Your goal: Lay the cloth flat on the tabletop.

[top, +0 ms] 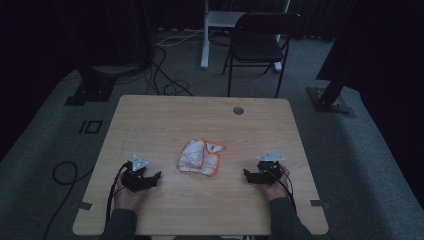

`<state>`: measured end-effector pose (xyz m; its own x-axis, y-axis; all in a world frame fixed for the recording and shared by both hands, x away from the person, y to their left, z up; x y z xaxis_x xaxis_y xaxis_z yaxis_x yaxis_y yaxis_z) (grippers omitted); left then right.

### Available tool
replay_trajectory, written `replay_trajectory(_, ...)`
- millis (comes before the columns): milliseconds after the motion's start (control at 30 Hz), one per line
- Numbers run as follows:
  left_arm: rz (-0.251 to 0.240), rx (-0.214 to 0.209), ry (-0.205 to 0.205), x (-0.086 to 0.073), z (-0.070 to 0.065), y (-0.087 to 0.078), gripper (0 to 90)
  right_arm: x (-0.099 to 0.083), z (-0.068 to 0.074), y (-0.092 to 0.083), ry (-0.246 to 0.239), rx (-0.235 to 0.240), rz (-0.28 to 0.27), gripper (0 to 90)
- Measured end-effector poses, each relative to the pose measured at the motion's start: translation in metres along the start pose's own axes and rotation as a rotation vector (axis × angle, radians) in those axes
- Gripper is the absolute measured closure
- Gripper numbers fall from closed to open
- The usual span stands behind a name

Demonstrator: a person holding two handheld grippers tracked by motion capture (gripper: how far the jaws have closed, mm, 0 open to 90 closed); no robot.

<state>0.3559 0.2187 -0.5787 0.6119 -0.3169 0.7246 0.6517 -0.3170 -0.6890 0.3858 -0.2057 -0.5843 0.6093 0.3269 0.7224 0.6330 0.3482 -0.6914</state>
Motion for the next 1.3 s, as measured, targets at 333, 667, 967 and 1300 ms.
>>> replay_trajectory(333, -0.001, 0.011, -0.013, 0.001, -0.001, 0.001, 30.0, -0.001, 0.001, -0.002, -0.002, 0.003, -0.005, 14.0)
replay_trajectory(667, 0.004, 0.015, -0.017, 0.001, -0.005, -0.003, 45.9, -0.002, 0.002, -0.002, -0.006, 0.007, -0.005, 14.5)
replay_trajectory(967, 0.004, -0.019, -0.014, 0.003, -0.011, -0.007, 54.8, -0.002, 0.003, -0.004, -0.012, 0.016, -0.021, 24.1)
replay_trajectory(1300, -0.025, -0.027, 0.032, 0.013, -0.022, -0.015, 54.1, -0.001, 0.004, -0.010, -0.013, 0.011, -0.012, 48.3)
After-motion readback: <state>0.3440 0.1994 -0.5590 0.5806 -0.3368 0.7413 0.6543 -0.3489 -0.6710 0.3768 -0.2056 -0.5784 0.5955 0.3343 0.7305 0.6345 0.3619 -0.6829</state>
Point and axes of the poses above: each handheld gripper's, and its own axes: y roughly forward along the jaws, x roughly out of its top, z roughly to its left, the point moved 5 cm from there along y, roughly forward along the jaws
